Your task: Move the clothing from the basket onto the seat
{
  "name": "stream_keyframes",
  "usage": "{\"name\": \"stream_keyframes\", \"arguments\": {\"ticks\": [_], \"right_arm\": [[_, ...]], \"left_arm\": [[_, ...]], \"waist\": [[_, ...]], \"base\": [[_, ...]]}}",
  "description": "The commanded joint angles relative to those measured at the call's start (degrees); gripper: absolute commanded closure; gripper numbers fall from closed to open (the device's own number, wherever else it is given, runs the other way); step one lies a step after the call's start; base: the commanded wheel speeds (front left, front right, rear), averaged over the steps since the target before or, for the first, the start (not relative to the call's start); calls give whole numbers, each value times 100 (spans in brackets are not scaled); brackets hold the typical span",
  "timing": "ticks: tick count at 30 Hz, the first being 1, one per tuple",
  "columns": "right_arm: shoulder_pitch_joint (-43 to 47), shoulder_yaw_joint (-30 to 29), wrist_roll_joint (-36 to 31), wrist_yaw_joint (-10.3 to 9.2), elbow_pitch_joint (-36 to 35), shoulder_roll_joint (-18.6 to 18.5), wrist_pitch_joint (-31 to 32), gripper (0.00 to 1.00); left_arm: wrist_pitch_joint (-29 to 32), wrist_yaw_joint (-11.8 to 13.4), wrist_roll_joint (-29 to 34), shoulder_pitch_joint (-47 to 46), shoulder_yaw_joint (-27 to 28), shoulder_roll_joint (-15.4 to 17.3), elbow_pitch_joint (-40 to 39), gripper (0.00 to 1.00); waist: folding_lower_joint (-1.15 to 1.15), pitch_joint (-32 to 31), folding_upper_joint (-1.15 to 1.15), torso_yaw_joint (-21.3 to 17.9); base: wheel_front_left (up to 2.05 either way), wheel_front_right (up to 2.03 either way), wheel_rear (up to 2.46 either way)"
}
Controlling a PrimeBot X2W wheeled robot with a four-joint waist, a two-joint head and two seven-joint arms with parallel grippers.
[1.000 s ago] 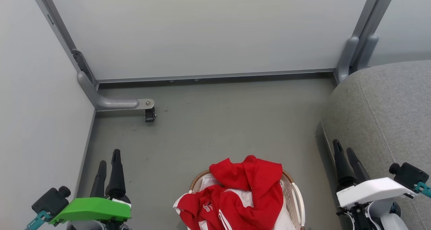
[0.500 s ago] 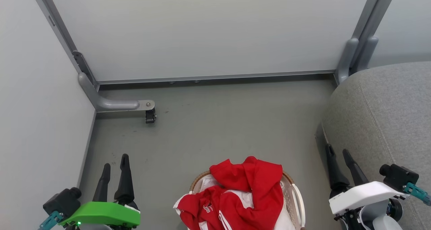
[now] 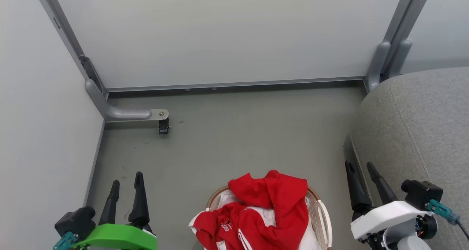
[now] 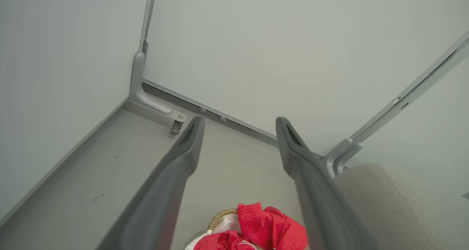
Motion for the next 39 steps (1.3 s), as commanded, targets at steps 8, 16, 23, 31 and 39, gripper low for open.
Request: {"name": "stream_keyframes", "arguments": {"ticks": [8,16,23,31,39], "right_arm": [[39,35,-513,2,43,-40,-137,0],[57,72,-911,2,104,-44,-235,0],[70,103,-1220,2,125,-48,-315,0],[77,129,-1546,1,123,-51,-393,0],[81,163,-1835,1,128,-55,-471,0]], "left_arm": [[-130,45,521,85,-69,53,31,0],[-234,48,844,102,-123,55,103,0],[-308,57,1109,148,-173,57,161,0],[-387,70,1368,187,-203,58,283,0],[-465,78,1610,196,-238,59,364,0]], "waist": [[0,-2,34,1],[0,-7,37,9],[0,-12,39,13],[0,-6,42,18],[0,-4,45,26]], "base": [[0,0,0],[0,0,0],[0,0,0],[0,0,0],[0,0,0]]}}
